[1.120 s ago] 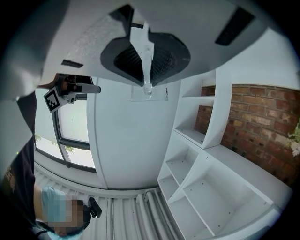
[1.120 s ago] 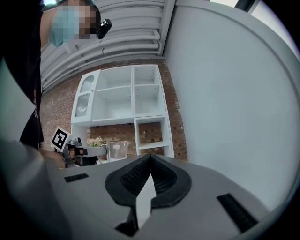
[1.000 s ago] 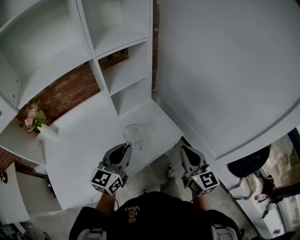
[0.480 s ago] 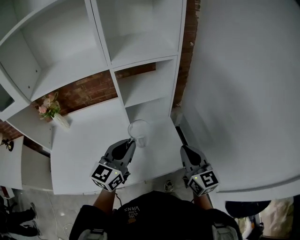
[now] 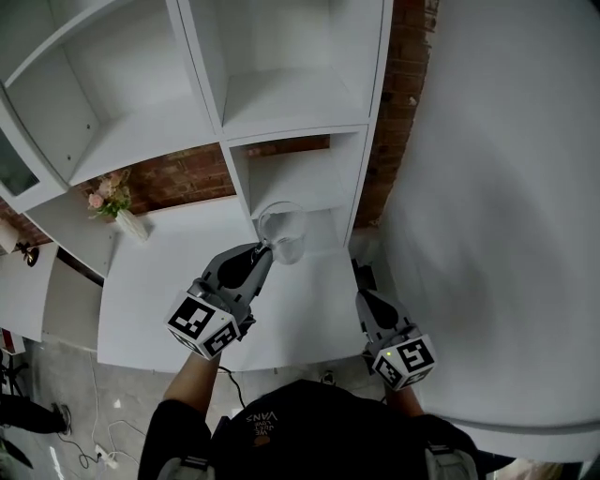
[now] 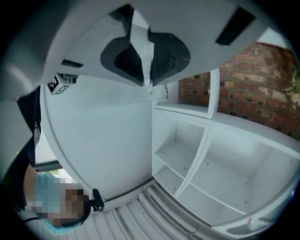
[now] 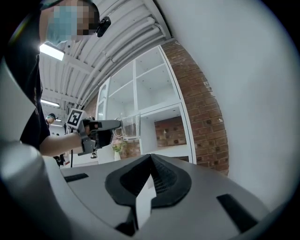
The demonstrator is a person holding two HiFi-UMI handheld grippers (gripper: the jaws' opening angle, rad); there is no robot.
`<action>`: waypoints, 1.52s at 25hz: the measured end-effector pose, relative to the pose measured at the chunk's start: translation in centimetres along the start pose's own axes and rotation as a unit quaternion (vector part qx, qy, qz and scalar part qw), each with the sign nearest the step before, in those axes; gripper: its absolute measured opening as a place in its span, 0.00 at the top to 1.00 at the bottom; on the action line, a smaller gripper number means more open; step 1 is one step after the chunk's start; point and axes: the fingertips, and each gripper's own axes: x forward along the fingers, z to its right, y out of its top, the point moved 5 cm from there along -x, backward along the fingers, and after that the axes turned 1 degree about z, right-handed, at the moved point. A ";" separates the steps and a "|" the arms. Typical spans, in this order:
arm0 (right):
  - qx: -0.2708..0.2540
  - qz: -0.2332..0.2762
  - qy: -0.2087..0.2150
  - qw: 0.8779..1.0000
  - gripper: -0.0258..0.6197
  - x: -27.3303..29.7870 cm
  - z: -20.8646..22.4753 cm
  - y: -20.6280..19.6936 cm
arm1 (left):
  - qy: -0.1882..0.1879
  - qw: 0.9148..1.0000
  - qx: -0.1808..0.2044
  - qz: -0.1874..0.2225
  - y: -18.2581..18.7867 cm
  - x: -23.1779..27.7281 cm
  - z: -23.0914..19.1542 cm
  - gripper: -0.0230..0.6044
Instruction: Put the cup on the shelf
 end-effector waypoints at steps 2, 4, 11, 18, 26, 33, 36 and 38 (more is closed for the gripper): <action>-0.001 0.000 0.016 1.000 0.96 0.4 0.4 0.2 | 0.002 1.000 0.002 0.006 1.2 0.9 -0.3 0.91; -0.001 0.002 0.032 0.999 0.96 0.8 0.7 0.3 | 0.003 1.000 -0.005 0.015 2.4 1.6 -0.6 0.91; 0.003 -0.003 0.073 0.997 0.96 1.5 1.6 0.3 | 0.006 0.999 0.029 0.027 7.2 3.9 -1.6 0.91; 0.006 -0.001 0.091 0.996 0.96 1.4 2.5 0.6 | 0.012 0.998 0.050 0.043 11.8 6.4 -2.9 0.91; 0.017 -0.005 0.101 0.995 0.96 1.0 3.4 0.1 | 0.023 0.997 0.053 0.050 15.7 9.3 -5.0 0.90; 0.024 -0.002 0.106 0.994 0.96 1.2 4.1 0.2 | 0.048 0.996 0.067 0.042 18.0 11.4 -6.7 0.91; 0.026 0.000 0.111 0.994 0.96 1.3 4.2 0.1 | 0.057 0.996 0.061 0.042 18.4 12.0 -7.4 0.91; 0.027 0.002 0.111 0.993 0.96 1.4 4.3 0.3 | 0.062 0.996 0.059 0.039 18.6 12.4 -7.9 0.91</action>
